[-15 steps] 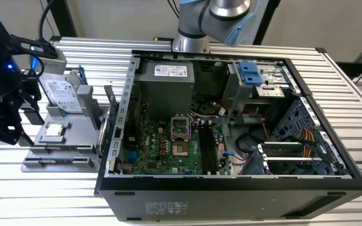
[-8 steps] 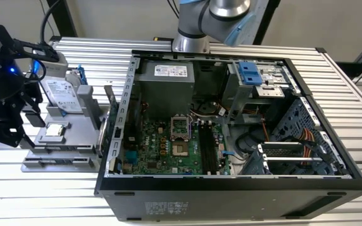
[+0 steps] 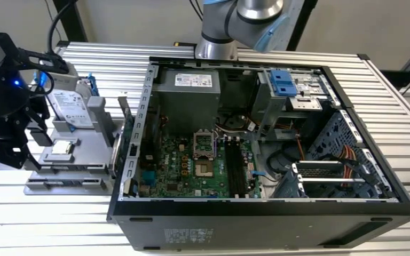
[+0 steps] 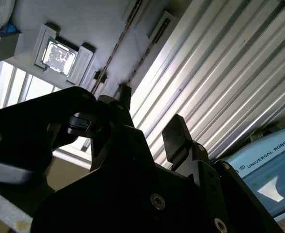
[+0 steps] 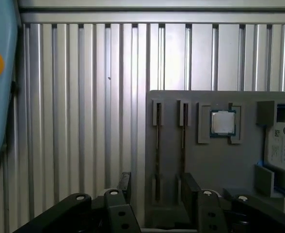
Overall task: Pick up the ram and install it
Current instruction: 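Pick up the ram and move it above insertion slot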
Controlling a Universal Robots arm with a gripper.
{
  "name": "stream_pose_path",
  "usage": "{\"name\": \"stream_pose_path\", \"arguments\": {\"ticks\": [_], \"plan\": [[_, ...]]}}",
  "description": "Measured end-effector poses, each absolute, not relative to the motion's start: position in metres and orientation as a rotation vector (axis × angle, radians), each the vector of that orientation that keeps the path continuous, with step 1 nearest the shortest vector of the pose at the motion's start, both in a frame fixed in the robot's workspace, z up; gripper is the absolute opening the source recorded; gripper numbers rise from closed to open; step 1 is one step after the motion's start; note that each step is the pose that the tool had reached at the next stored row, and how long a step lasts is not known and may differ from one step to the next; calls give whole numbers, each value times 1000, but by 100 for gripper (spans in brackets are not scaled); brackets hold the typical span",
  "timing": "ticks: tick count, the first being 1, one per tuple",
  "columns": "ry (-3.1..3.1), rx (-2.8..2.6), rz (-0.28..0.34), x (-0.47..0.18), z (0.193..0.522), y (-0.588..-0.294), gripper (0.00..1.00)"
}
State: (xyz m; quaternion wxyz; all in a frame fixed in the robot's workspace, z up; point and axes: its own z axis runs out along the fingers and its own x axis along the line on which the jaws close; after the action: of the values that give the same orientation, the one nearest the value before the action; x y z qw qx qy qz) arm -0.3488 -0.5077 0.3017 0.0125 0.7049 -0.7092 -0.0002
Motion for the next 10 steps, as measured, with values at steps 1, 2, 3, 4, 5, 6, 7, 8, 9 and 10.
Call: {"name": "stream_pose_path", "arguments": {"ticks": [1, 2, 3, 4, 5, 6, 7, 8, 9, 10], "plan": [[-2210, 2197, 0, -349, 301, -508, 100], [-2210, 2196, 1, -349, 300, -508, 100], [-2209, 2196, 2, -349, 300, -508, 100], [-2209, 2195, 3, -349, 299, -508, 100], [-2208, 2195, 4, -349, 298, -508, 100], [-2208, 2194, 6, -349, 298, -508, 100], [-2207, 2194, 7, -349, 297, -508, 100], [-2207, 2193, 8, -349, 297, -508, 100], [-2206, 2193, 9, -349, 296, -508, 100], [-2206, 2192, 10, -349, 295, -508, 100]]}}
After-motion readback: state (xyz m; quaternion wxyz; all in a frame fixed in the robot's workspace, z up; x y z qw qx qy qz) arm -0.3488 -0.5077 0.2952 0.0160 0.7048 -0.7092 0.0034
